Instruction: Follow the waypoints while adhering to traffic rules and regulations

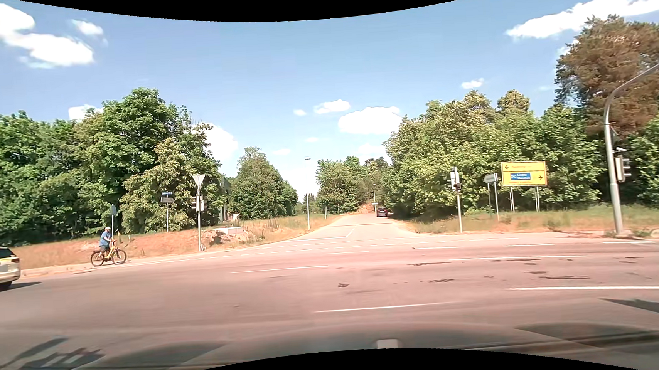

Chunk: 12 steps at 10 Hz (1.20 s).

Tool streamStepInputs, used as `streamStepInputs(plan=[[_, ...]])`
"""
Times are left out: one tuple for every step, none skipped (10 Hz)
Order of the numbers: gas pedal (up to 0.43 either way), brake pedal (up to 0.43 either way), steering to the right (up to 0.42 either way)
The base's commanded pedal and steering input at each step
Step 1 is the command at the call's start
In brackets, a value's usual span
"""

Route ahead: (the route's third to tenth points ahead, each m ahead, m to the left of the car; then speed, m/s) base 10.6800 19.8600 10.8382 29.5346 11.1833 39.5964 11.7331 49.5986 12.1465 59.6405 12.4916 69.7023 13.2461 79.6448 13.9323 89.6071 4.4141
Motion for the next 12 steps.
streamStepInputs(plan=[[0.220, 0.000, -0.185], [0.169, 0.000, -0.195], [0.118, 0.000, -0.206], [0.118, 0.000, -0.234], [0.118, 0.000, -0.254], [0.130, 0.000, -0.262], [0.169, 0.000, -0.278], [0.157, 0.000, -0.306], [0.157, 0.000, -0.325], [0.169, 0.000, -0.335], [0.169, 0.000, -0.352], [0.169, 0.000, -0.368]])
